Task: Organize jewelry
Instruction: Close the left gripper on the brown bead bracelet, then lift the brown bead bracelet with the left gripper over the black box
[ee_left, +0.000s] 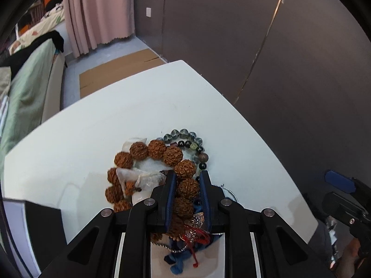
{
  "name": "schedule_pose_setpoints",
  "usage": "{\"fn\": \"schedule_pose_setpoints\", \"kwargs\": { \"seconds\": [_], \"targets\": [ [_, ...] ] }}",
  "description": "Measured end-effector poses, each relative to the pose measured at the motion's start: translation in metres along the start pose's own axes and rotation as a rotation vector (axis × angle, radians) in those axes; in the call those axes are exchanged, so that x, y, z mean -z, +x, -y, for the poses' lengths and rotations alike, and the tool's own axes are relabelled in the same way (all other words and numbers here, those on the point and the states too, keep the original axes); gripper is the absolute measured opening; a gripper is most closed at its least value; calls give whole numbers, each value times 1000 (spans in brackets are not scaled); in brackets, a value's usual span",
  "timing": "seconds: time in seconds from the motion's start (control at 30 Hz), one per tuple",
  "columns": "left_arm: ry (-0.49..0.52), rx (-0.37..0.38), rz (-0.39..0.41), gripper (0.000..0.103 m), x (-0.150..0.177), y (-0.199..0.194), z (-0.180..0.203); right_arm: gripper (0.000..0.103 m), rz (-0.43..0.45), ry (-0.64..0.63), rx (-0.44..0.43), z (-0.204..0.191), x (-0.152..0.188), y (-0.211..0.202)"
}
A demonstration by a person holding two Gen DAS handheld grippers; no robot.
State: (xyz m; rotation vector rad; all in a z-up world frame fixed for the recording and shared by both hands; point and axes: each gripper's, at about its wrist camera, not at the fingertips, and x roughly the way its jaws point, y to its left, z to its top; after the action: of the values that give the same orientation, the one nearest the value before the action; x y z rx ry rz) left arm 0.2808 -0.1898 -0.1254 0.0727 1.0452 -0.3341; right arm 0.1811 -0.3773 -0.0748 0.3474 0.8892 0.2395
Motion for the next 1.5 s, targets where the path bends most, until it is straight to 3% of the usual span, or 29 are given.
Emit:
{"fn": "schedule_pose_setpoints", "kwargs": {
  "seconds": [0.13, 0.23, 0.37, 0.47, 0.7, 0.9, 1.33, 1.4, 1.5],
  "targets": [
    [67, -68, -36, 22, -6, 7, 9, 78, -8, 0, -12, -2, -2, 4],
    [5, -24, -66, 20, -11, 5, 0, 78, -12, 5, -19, -4, -3, 5],
    [-23, 16, 2, 20, -8, -25, -8, 78, -15, 14, -44, -7, -6, 2],
    [-56, 19, 34, 20, -7, -46, -17, 66, -36, 11, -68, -12, -8, 7],
    [-132, 53, 92, 19, -2, -80, -40, 52, -105, -9, -143, -35, -13, 24],
    [-182, 72, 144, 19, 4, -109, -54, 48, -177, -2, -198, -56, -18, 43],
    [-261, 87, 218, 19, 29, -154, -89, 48, -267, -221, -79, -109, -6, 80],
    [-274, 88, 226, 19, 35, -159, -93, 44, -281, -237, -54, -112, -5, 87],
    [-290, 84, 241, 19, 42, -167, -102, 19, -308, -252, -39, -115, -3, 96]
  ]
}}
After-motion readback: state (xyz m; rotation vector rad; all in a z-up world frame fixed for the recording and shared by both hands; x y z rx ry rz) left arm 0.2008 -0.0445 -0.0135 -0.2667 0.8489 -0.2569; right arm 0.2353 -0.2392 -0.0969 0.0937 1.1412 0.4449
